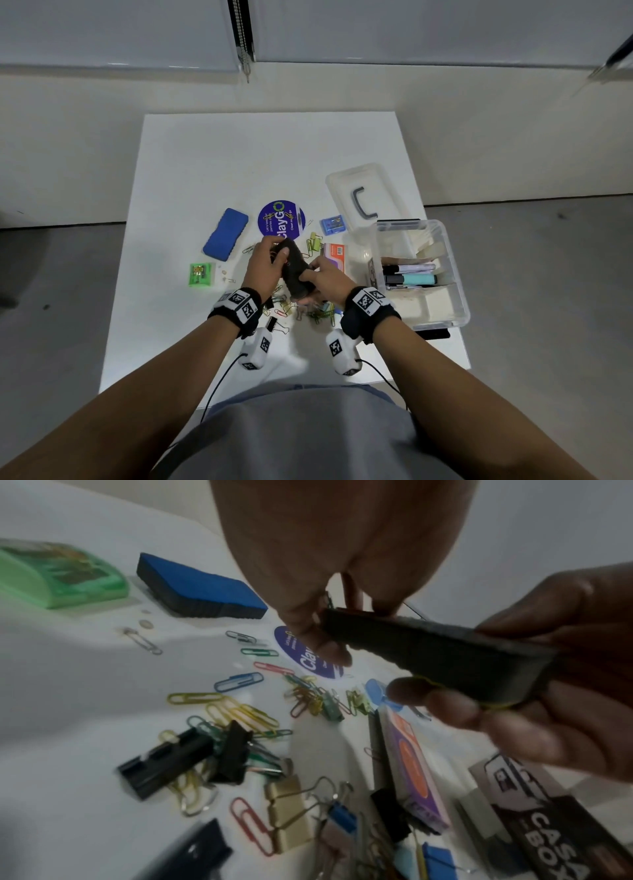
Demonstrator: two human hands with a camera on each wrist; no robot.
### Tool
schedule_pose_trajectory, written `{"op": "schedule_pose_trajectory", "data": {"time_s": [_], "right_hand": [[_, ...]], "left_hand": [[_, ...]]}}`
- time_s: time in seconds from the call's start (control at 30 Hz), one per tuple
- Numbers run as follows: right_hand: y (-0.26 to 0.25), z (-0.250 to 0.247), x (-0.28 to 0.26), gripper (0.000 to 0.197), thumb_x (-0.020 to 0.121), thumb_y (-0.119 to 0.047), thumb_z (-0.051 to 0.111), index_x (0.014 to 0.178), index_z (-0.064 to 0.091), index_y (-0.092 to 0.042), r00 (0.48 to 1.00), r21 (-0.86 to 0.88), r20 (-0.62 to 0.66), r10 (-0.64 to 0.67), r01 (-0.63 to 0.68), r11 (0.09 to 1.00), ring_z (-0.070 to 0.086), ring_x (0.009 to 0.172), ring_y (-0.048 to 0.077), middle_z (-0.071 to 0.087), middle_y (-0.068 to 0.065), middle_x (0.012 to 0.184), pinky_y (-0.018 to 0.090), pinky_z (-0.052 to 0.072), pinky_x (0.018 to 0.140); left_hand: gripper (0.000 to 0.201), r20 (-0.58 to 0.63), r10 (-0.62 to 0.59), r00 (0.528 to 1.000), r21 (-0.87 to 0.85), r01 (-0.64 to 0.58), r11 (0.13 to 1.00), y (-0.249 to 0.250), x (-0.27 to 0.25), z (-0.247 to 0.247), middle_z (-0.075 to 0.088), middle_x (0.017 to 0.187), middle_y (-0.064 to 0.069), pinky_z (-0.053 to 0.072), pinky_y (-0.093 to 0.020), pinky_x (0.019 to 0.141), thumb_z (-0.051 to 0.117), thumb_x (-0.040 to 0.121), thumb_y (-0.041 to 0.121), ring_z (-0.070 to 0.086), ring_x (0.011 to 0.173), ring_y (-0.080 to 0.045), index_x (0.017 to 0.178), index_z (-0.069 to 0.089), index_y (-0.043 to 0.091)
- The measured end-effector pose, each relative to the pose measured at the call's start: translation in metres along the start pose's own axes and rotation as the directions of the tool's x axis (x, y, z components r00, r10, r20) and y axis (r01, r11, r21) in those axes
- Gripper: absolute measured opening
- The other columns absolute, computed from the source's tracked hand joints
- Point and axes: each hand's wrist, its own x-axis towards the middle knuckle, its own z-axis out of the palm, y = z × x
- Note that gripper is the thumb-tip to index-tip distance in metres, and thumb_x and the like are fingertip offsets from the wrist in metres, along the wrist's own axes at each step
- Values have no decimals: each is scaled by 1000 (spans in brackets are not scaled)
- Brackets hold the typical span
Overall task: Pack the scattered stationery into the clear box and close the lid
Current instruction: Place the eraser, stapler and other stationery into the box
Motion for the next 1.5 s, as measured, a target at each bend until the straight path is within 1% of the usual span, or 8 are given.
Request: {"op": "schedule_pose_trajectory", "data": {"time_s": [0.1, 0.4, 0.6, 0.67, 0.77, 0.97, 1.27, 1.5], "right_hand": [[-3, 0, -5, 24, 88, -8, 59, 100, 40, -15, 999, 57, 34, 24, -26, 998, 70, 92, 44, 60, 33, 116, 51, 59, 80], [-16, -4, -11, 53, 88, 7, 44, 135, 31, -13, 999, 195, 51, -5, -5, 981, 63, 92, 43, 49, 27, 128, 52, 58, 75], [-17, -13, -17, 48, 84, 0, 47, 128, 33, -15, 998, -25, -8, -64, 64, 998, 60, 100, 43, 52, 22, 114, 63, 51, 89], [-19, -24, -20, 49, 84, -7, 49, 129, 33, -15, 994, -147, -8, -107, 104, 984, 58, 107, 42, 52, 20, 114, 60, 53, 88], [-22, -43, -25, 49, 89, -11, 49, 134, 30, -15, 992, -196, -10, -125, 120, 973, 58, 109, 38, 52, 17, 116, 55, 54, 90], [-18, -54, -25, 57, 81, -18, 52, 133, 27, -17, 993, -272, -4, -119, 113, 956, 62, 105, 34, 57, 19, 117, 52, 54, 92], [-22, -50, -25, 44, 91, -9, 46, 128, 23, -16, 988, -219, -19, -150, 143, 965, 61, 87, 32, 55, 19, 99, 51, 54, 83], [-28, -91, -45, 43, 100, -44, 37, 131, 39, -14, 953, -325, -33, -302, 275, 905, 60, 101, 29, 58, 10, 112, 44, 50, 93]], "left_hand": [[17, -76, 23, 997, -5, -23, 1000, 6, 3, 4, 60, 113, -7, 51, -35, 88, 47, 98, 16, 58, 104, -22, 114, 53, 15], [28, -11, -11, 1000, -109, 10, 994, 27, -2, 28, 59, 123, -4, 49, -32, 93, 52, 97, 19, 57, 111, -18, 125, 51, 18], [51, -39, -29, 999, 73, 32, 997, 19, 0, 27, 50, 127, -11, 52, -24, 85, 53, 85, -14, 59, 107, -24, 126, 52, 16], [54, 19, -68, 998, 298, 59, 953, 6, 0, 25, 45, 135, -15, 45, -30, 97, 52, 84, -15, 52, 121, -29, 130, 52, 13], [31, 89, -65, 994, 448, 19, 894, 5, -5, 24, 46, 141, -14, 39, -39, 104, 49, 98, 14, 46, 130, -30, 127, 55, 12], [49, 144, -123, 982, 49, 117, 992, 48, -9, 53, 66, 91, -4, 52, -39, 77, 47, 86, 66, 65, 86, -20, 97, 52, 18], [9, -60, -57, 997, 46, 60, 997, 56, -11, 64, 64, 86, -8, 51, -37, 71, 49, 98, 15, 61, 76, -22, 103, 52, 9], [17, -146, -109, 983, 242, 143, 960, 52, -10, 66, 62, 89, -16, 46, -39, 68, 41, 94, -2, 59, 81, -31, 105, 51, 6]]}}
